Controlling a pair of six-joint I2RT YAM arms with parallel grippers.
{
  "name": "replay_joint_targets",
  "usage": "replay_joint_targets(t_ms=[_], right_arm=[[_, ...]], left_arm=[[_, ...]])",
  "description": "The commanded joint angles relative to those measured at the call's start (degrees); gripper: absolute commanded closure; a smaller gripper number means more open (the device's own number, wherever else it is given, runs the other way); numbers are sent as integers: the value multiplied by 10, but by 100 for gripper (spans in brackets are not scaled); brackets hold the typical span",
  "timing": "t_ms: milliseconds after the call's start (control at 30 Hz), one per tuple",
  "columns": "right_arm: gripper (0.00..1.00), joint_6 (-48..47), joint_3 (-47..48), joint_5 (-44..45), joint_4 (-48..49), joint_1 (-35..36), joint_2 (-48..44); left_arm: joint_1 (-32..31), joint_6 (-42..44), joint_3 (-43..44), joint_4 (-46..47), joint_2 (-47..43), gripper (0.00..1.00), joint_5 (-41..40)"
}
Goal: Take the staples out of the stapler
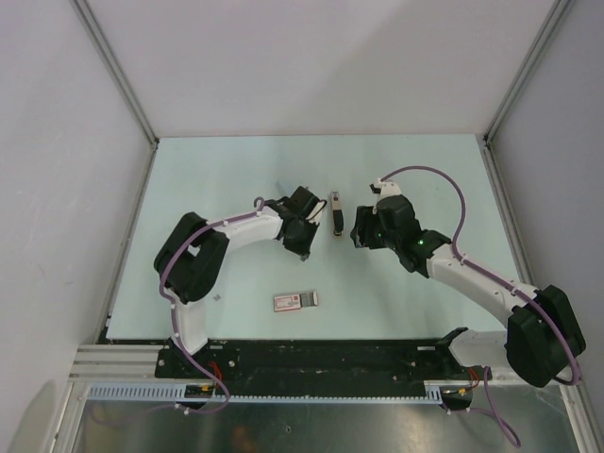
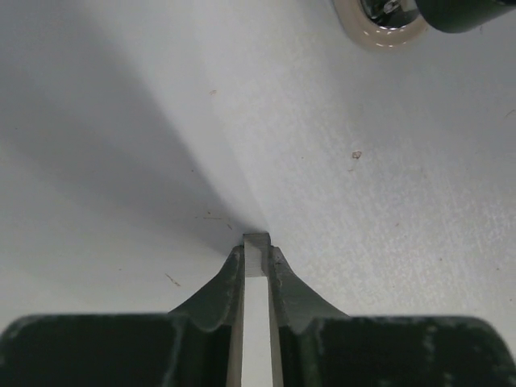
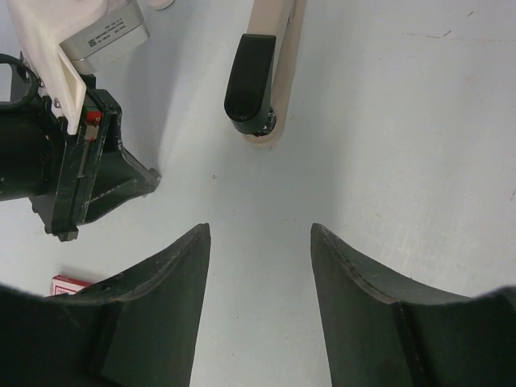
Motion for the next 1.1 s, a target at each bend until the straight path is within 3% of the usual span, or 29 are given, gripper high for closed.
replay_joint_targets(t_ms=[0, 267, 467, 600, 733, 1067], right_arm=[[42, -8, 0, -7, 29, -3, -21], [38, 2, 5, -95, 66, -14, -64], [35, 21, 22, -169, 88, -17, -93], [31, 56, 22, -222, 159, -18, -110], [30, 121, 22, -283, 265, -18, -106], [29, 248, 40, -352, 490, 5, -76]], left_arm=[[-10, 0, 14, 0, 1, 87, 46], [9, 30, 80, 0, -84, 90, 143], [83, 13, 206, 0, -155, 85, 290], [136, -37, 265, 9, -177, 84, 419], [170, -105, 242, 69, -220, 82, 512], [179, -185, 149, 197, -319, 79, 584]])
